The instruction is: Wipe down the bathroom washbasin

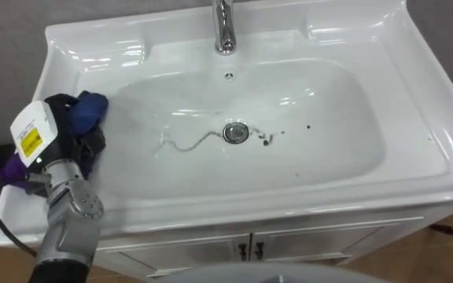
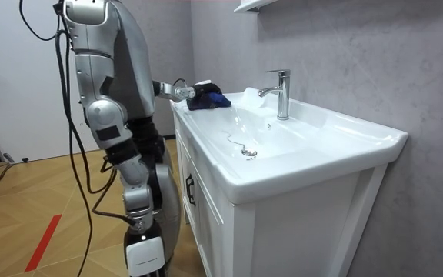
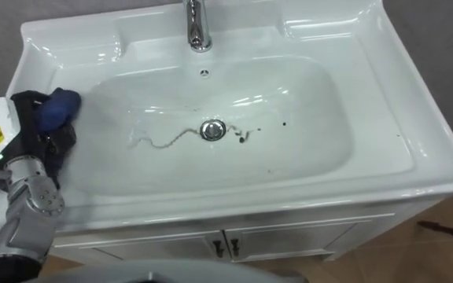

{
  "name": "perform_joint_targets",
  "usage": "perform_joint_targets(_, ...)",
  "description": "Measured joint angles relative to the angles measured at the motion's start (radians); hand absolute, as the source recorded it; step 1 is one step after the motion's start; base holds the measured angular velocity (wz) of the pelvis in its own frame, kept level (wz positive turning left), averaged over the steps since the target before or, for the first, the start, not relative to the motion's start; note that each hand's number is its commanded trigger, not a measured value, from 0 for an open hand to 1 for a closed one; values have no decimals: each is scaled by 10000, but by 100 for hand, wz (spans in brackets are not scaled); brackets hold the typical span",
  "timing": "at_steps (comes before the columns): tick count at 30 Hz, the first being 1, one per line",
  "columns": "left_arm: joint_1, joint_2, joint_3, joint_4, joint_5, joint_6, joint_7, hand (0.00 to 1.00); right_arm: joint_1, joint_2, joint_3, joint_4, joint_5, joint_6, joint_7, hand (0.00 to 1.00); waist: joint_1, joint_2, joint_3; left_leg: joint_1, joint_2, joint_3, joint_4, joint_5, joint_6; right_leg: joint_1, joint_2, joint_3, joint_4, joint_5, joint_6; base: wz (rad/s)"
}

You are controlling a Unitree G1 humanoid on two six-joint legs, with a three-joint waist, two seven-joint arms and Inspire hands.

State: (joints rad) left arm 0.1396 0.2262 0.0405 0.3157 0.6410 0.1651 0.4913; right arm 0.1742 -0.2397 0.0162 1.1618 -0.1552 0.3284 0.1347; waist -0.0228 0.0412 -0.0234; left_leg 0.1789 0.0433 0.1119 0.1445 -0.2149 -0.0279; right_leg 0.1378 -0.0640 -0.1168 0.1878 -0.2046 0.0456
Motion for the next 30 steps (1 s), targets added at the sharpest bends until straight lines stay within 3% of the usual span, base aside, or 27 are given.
perform_joint_targets(5, -1, -10, 44, -6, 7, 116, -283, 100, -109, 0, 9, -71, -22, -15, 2, 0, 8, 150, 4, 33, 0, 1, 40, 4, 0, 37, -4, -6, -20, -15, -10, 0)
perform_joint_targets(21, -126, -7, 167, 62, -53, 117, -526, 100, -168, -11, 12, -97, 4, -7, -2, 0, 4, 102, 11, 55, -4, 63, 49, 4, 0, 40, -21, 16, -25, -48, -1, 0)
perform_joint_targets(30, -179, 5, 257, -455, -965, 262, -549, 100, -167, 3, 44, -155, 106, -127, -15, 0, -36, -32, 44, -27, -11, -50, 62, 4, -1, 49, -24, -73, -16, -46, -1, 3)
